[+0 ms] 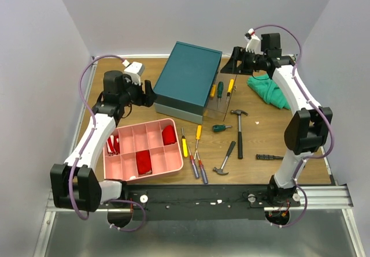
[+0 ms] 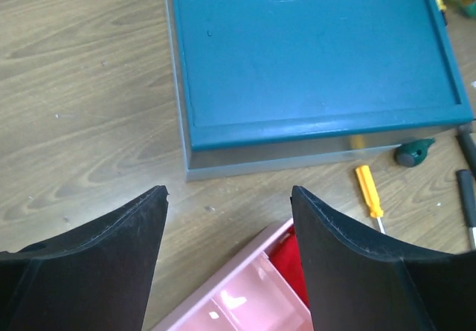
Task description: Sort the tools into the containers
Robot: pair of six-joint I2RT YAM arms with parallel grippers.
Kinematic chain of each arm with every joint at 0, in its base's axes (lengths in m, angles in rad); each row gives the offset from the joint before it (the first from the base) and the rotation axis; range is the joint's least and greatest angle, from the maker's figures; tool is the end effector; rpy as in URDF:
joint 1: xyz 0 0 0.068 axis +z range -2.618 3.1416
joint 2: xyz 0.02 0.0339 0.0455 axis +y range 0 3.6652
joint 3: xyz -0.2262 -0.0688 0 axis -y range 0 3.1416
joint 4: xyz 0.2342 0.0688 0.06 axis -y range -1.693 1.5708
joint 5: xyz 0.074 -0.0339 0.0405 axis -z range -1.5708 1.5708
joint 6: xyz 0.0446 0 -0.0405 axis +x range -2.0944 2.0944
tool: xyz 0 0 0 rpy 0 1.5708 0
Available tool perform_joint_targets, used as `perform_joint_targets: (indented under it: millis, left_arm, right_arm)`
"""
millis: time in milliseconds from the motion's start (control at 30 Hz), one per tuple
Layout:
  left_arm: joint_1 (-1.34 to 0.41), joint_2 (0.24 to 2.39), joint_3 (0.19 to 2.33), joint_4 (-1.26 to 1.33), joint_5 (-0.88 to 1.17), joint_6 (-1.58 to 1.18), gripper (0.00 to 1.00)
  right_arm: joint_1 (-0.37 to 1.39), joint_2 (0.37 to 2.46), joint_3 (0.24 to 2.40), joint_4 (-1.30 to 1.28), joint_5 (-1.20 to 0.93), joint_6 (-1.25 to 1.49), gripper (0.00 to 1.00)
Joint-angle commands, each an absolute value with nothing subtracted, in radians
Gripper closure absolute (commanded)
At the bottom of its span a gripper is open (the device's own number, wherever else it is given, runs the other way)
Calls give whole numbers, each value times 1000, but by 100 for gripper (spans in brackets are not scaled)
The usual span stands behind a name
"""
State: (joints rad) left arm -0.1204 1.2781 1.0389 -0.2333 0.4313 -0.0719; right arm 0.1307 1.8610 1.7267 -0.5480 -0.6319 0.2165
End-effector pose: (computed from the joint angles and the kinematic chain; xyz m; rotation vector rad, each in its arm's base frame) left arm 0.2940 -0.0544 0.2808 0.3203 2.0167 -0.5602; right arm 0.4033 0.0796 0.2890 -0.2498 2.2317 0.8969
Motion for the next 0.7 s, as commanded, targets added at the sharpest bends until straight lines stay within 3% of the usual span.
perform_joint_targets:
  millis: [0,133,267,333,567,667]
  left_arm:
    - [-127,1166,902,-36,440,-234,23]
    - [-127,1121,833,66,422,-350,23]
    - [-127,1108,848,2,384,-283,23]
    - [-127,1106,873,-58,364,-241,23]
    - [-126,1083,894,-69,298,-205,22]
    - [-126,1069,894,-95,238,-279,22]
  right_arm:
    - [133,1752,1833,-601,-638,103,8]
    - [225,1568,1668,-673,-543,-58,8]
    - [510,1427,1403,-695,-312,-230,12]
    - [584,1405,1259,-661,-264,-201,14]
    - [865,1391,1057,-583,-181,-149,19]
    - [902,1420,1029,-621,-178,-51,19]
